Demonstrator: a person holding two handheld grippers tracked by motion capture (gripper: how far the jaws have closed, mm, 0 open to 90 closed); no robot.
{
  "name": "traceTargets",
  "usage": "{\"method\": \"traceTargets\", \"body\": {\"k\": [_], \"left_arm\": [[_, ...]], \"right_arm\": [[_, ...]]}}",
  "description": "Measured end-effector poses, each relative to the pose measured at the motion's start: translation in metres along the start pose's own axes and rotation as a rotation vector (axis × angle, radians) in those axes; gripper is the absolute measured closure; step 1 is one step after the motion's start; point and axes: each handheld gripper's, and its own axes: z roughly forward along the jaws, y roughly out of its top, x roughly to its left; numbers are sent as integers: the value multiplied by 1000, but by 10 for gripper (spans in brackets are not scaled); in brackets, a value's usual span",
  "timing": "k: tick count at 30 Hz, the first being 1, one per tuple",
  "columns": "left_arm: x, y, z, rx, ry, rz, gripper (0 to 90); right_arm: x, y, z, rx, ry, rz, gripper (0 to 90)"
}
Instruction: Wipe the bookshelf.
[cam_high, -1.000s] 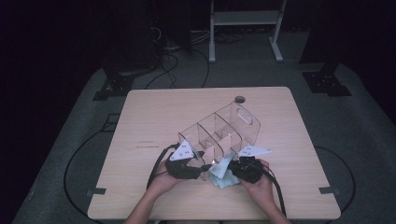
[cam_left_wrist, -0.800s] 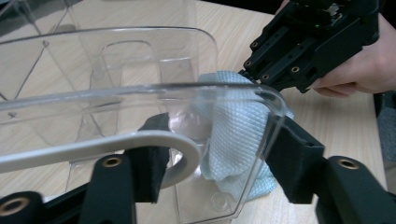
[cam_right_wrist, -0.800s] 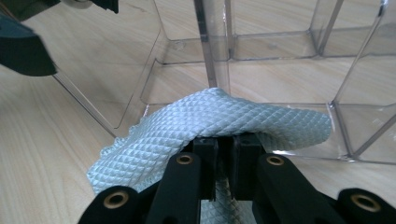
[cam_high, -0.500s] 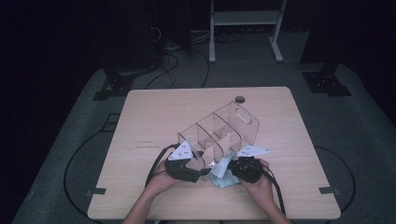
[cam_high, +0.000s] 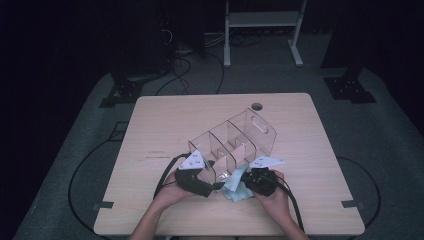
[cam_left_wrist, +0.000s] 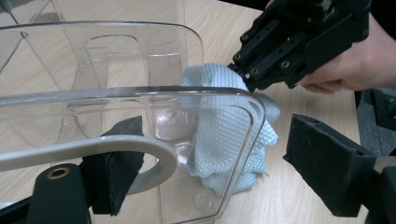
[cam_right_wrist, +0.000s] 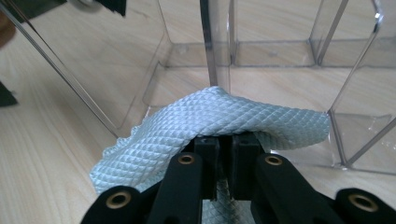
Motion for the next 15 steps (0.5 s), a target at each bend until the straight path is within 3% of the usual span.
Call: {"method": "traceTargets", "body": {"k": [9,11,12,15], "left_arm": [[4,0,-3,5,8,-24,172],[3,0,-2,6,8,-26,162],[3,0,-2,6,9,-25,153],[1,1,0,11,14,-18,132]], "right_arm": [[-1,0,0,2,-26,1,853],[-1,2,-1,-23,-3,6,811],[-1,3,-2,-27,12,11,741],[2,4,0,-32,12,-1,729]]}}
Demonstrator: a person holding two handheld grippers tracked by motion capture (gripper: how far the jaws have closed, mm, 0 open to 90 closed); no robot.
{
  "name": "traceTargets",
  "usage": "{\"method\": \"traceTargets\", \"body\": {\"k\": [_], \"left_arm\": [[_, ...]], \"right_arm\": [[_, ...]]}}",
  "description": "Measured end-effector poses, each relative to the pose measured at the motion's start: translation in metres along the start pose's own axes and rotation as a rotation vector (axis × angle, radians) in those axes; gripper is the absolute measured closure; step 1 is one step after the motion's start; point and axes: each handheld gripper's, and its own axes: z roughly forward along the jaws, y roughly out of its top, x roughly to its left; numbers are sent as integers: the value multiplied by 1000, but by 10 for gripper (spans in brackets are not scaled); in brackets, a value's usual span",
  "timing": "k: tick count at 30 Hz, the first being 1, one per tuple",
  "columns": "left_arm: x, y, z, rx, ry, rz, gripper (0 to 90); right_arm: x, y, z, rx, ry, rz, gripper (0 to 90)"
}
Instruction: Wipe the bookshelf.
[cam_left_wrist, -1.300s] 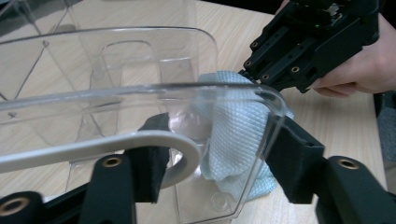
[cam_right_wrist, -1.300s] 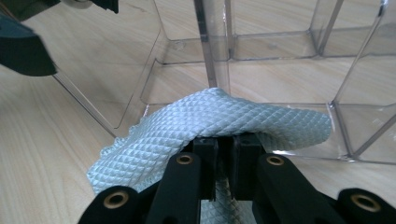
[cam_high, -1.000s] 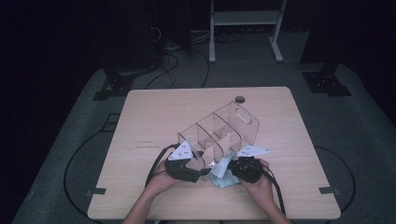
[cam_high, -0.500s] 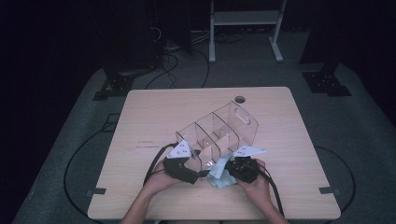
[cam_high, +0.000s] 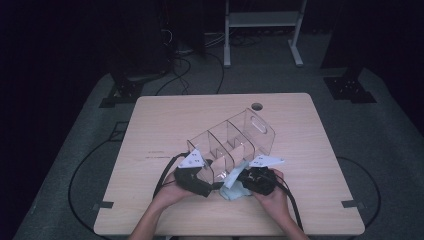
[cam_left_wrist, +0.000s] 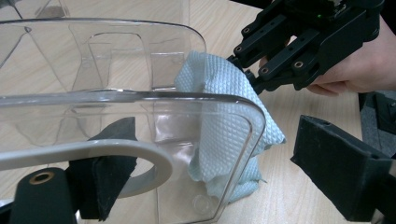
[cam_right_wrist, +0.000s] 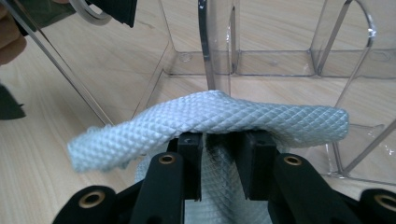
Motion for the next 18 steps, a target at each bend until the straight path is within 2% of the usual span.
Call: {"method": "traceTargets", "body": {"k": [8,11,15,18], "left_arm": [[0,-1,-1,0,5,-6,130],[2,-2,-2,-2,2,-9,136],[1,-4,-3,-19,28,-28,119],[2,-6,-8,-47,58,-61,98]], "right_arm": [[5,4,6,-2,-26,-11,736],[6,4,9,10,-31,-21,809],[9,6,10,26,-47,-42,827],[10,6,10,27,-55,-45,831]]}}
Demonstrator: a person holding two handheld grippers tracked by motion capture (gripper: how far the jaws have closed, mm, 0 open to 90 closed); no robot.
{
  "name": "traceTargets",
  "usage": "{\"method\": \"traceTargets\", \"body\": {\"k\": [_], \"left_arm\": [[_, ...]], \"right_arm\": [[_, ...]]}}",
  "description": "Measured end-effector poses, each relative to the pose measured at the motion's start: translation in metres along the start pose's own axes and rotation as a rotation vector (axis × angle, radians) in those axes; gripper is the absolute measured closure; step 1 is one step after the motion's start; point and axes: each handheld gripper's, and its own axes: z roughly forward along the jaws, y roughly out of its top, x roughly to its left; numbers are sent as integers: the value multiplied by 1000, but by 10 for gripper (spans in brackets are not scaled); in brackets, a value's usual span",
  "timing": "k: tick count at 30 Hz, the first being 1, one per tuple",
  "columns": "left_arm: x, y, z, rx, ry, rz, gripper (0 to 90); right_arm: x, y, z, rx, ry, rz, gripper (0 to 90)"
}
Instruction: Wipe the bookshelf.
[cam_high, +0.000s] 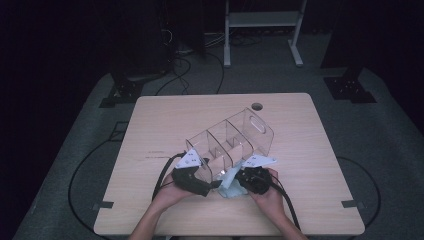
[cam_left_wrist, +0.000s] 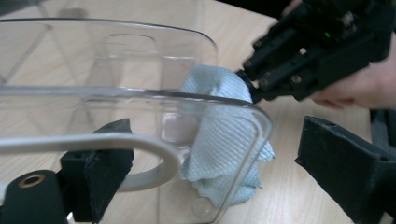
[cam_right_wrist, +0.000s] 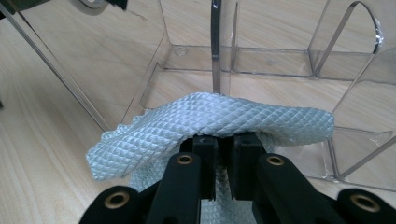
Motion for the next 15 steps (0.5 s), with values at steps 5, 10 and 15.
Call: {"method": "traceTargets", "body": {"k": [5,10,15], "left_arm": [[2,-4,-11,-30,19,-1,98],[8,-10,-23,-28,49,-6,89],[18,-15,-39,-48,91,-11,89]], "right_arm": [[1,-1,0,-2,-5,0,832],[-1,-1,-1,-9,-1,3,832],[-2,-2,-3,-7,4,7,832]]}}
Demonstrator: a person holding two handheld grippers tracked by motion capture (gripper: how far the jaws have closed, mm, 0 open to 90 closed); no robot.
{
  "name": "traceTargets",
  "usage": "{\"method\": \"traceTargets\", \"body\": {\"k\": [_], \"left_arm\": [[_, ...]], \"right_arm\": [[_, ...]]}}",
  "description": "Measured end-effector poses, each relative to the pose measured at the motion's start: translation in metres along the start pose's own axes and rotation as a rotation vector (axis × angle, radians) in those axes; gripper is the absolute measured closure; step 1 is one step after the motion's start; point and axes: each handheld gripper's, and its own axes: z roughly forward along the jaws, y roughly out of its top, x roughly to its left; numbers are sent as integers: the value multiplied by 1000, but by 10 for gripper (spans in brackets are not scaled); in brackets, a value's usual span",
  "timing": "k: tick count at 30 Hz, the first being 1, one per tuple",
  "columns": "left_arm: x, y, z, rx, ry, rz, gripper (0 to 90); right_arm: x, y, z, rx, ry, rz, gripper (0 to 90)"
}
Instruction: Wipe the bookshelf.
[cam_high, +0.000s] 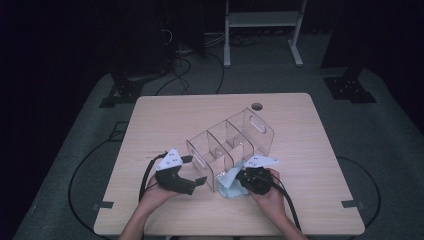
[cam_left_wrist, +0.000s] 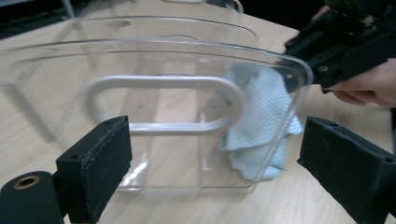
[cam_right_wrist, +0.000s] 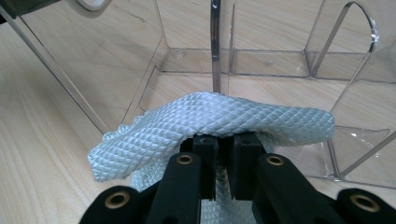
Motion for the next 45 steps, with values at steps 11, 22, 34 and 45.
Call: {"method": "traceTargets", "body": {"k": [11,22,34,45], "left_arm": [[34,2,-3,-18,129,-37,91],[44,3,20,-3,135,-59,153],[35,9,33,-14,88,-37,380],[34,7,33,-34,124,-41,458]], "right_arm": [[-3,-1,-2,2,10,3,832],[-13,-5,-10,7,9,9,831],[-14,-3,-31,-32,20,-13,842],[17,30,-52,-112,168,-68,842]]}}
